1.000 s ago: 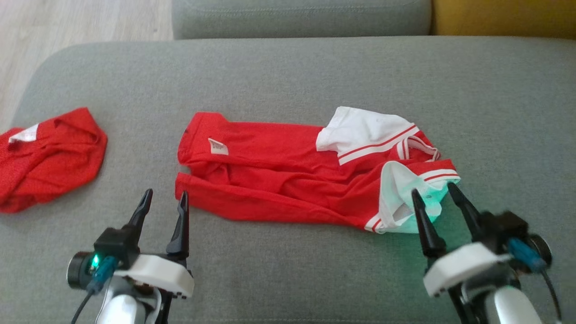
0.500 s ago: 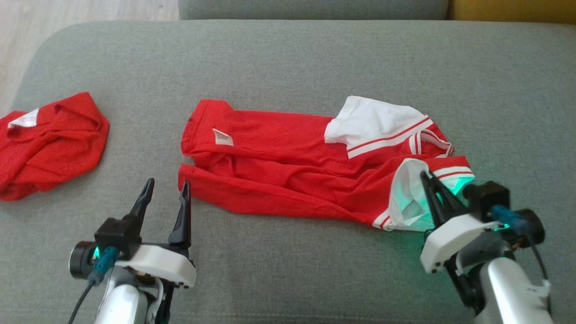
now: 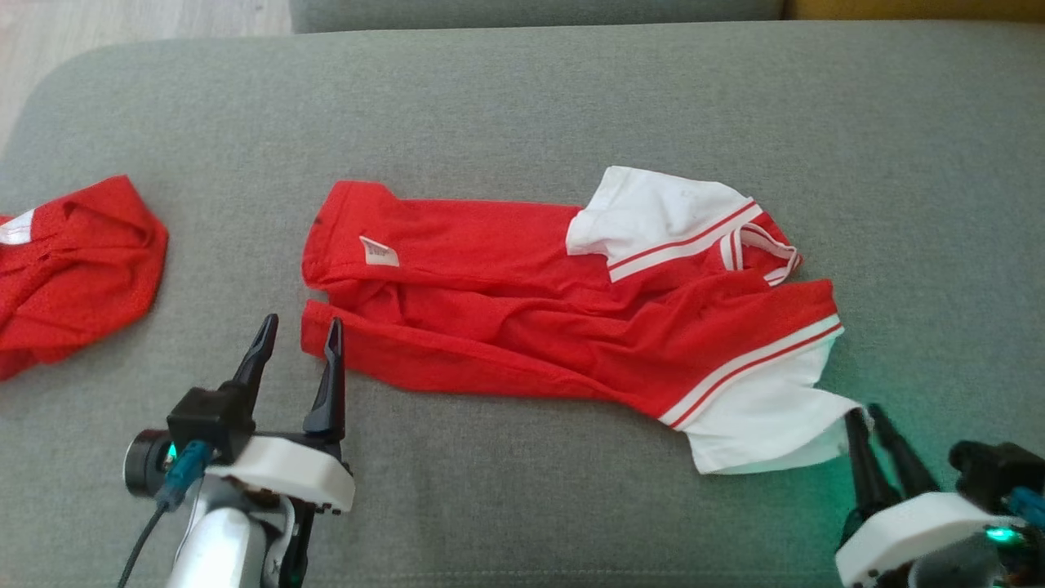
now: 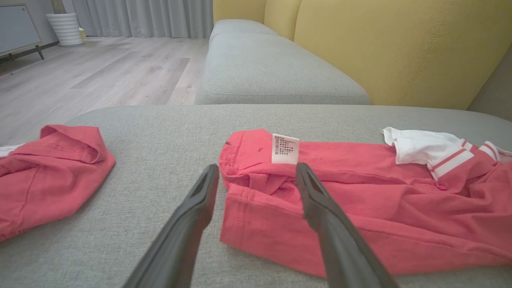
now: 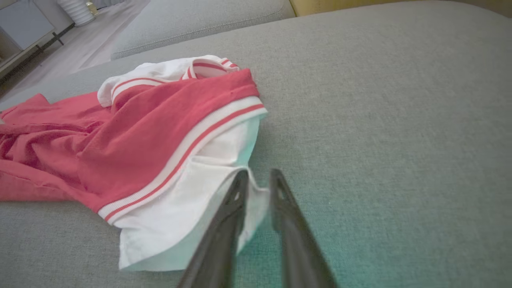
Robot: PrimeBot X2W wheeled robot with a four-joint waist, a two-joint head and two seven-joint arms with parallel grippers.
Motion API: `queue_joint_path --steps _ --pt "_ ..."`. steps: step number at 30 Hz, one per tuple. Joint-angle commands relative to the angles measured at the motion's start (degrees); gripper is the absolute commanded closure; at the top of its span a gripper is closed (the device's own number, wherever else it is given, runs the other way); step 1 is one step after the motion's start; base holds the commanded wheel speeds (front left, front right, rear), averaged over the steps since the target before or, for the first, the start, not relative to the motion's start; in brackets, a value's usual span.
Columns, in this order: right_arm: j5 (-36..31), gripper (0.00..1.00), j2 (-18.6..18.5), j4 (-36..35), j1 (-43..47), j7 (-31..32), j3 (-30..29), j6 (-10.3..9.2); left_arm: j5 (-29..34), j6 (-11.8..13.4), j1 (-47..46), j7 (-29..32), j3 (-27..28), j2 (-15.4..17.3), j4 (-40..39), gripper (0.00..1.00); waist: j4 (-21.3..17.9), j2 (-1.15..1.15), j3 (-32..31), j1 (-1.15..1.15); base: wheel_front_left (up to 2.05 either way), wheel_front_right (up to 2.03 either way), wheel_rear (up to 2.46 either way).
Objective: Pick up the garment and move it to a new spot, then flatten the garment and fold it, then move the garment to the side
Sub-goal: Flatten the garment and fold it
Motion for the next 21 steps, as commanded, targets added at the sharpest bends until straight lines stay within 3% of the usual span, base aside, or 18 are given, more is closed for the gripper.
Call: queue_joint_path --steps 1,7,14,21 --pt "0.8 0.0 -0.4 -2.2 -1.4 -0.2 0.8 0.43 -0.3 0.2 -2.7 -0.7 1.9 1.1 -1.7 0.0 -0.2 0.0 0.1 0.0 0.0 0.0 0.0" --pt "1.8 0.0 -0.4 -5.0 -2.3 -3.6 0.9 0.43 -0.5 0.2 -2.7 -0.7 1.8 1.6 -1.3 0.0 -0.5 0.0 -0.3 0.0 0.0 0.0 0.0" --pt "-3.5 0.0 -0.4 -9.8 -6.3 -6.0 3.0 0.43 -0.6 0.7 -2.2 -0.7 1.6 1.7 -1.5 0.0 0.3 0.0 -1.6 0.0 0.0 0.0 0.0" --pt "-6.5 0.0 -0.4 -9.6 -7.3 -5.8 6.2 0.43 -0.5 1.3 -0.4 -0.6 1.4 2.2 -1.8 0.0 1.1 0.0 -3.8 0.0 0.0 0.0 0.0"
